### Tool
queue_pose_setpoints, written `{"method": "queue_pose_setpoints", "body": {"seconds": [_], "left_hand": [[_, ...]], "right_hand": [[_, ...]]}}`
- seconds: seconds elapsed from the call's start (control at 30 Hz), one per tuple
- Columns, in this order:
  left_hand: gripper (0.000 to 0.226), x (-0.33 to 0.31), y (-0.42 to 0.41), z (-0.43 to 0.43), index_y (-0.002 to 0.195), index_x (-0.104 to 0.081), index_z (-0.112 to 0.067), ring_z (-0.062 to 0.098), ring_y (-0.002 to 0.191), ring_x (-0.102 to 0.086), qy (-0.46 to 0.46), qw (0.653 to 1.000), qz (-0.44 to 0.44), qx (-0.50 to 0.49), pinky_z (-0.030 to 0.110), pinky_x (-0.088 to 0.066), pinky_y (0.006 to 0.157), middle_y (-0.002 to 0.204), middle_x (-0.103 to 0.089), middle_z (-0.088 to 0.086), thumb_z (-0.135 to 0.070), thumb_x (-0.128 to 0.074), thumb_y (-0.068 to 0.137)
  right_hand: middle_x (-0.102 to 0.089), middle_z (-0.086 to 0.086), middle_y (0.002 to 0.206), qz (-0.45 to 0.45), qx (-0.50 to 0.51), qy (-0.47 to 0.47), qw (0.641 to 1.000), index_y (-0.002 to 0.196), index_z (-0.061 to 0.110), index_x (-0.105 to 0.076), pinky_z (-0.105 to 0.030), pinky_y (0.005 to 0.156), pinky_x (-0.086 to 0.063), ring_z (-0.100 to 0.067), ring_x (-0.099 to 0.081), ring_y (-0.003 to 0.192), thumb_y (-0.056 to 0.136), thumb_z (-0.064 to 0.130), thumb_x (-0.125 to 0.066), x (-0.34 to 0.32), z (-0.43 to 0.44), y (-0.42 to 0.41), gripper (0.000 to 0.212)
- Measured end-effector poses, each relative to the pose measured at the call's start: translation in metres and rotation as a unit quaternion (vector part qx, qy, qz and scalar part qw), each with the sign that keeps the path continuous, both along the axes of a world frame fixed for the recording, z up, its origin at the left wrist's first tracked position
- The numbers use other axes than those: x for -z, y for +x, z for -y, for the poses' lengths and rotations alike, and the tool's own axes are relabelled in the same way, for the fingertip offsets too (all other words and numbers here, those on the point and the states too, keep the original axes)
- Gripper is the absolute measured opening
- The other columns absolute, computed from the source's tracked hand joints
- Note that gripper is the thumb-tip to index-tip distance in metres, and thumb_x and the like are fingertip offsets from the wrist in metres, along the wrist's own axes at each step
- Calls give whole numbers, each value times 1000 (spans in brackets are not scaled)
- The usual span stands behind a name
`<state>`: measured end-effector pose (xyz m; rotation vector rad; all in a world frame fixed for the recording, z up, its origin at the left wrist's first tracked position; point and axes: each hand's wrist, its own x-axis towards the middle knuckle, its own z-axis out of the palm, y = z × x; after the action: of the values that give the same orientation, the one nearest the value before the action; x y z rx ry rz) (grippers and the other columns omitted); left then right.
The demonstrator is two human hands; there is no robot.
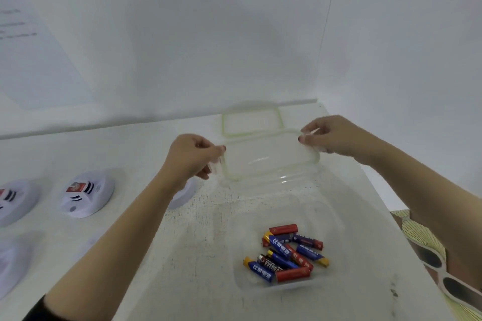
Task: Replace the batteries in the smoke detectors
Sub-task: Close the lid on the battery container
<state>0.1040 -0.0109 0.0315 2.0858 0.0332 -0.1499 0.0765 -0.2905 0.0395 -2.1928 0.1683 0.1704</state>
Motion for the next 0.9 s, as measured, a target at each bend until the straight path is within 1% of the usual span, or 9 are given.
{"method": "queue_pose_setpoints", "body": {"seconds": [0.13,0.27,0.43,0.57,0.63,0.7,0.77,0.83,0.9], "left_hand": [[21,17,-8,2,83,-67,5,5,39,-53,-10,1000,-14,-1,19,-51,44,68,-66,7,-16,-71,85],[19,24,-7,6,85,-65,3,11,47,-55,-36,999,9,-15,25,-52,46,74,-67,10,-16,-69,87],[30,27,-7,11,100,-64,0,13,60,-61,-69,996,-46,-18,25,-57,49,81,-64,6,-28,-66,90],[43,31,-9,10,116,-60,-4,19,86,-70,-132,988,-76,22,26,-60,63,105,-70,14,-22,-76,80],[54,34,-8,13,127,-54,-14,19,95,-67,-87,995,-37,5,24,-58,68,113,-65,10,-26,-76,80],[60,37,-6,17,137,-47,-24,17,111,-57,6,999,36,22,28,-50,86,127,-55,0,-32,-72,83],[58,38,-8,18,141,-43,-29,14,133,-39,76,984,144,69,32,-31,108,145,-42,-5,-31,-67,88],[56,39,-9,20,141,-41,-35,7,143,-21,87,963,206,152,30,-11,116,155,-28,-10,-34,-64,90],[74,43,-10,24,141,-32,-41,-3,142,-8,119,942,196,246,28,3,118,153,-16,-20,-59,-65,78]], "right_hand": [[-60,-7,88,-4,-9,-23,1000,116,19,-59,-23,68,-44,-12,-57,68,85,29,-67,18,-1,-8,33],[-58,1,92,32,14,-46,998,122,20,-55,-20,64,-44,-13,-59,77,88,33,-62,26,-2,-10,37],[-64,-11,99,-21,22,66,997,129,15,-49,-30,62,-57,-25,-66,81,92,28,-56,32,-6,-13,40],[-64,-11,102,24,41,76,996,131,31,-45,-27,65,-57,-24,-67,82,93,28,-55,35,-8,-18,40],[-59,-4,111,79,35,39,995,128,40,-47,-25,72,-54,-20,-65,88,94,32,-53,37,-10,-19,36],[-52,8,122,109,15,10,994,127,41,-49,-26,85,-45,-13,-59,101,95,36,-50,40,-13,-18,33],[-44,16,137,106,-37,-2,994,131,43,-45,-28,100,-36,0,-47,113,89,48,-51,42,-15,-19,42],[-26,14,152,81,-93,-15,992,134,51,-37,-37,113,-25,-2,-23,137,75,61,-56,43,-16,-19,62],[1,8,158,41,-132,-32,990,134,58,-28,-36,113,-15,-7,0,144,63,61,-65,41,-16,-20,80]]}}
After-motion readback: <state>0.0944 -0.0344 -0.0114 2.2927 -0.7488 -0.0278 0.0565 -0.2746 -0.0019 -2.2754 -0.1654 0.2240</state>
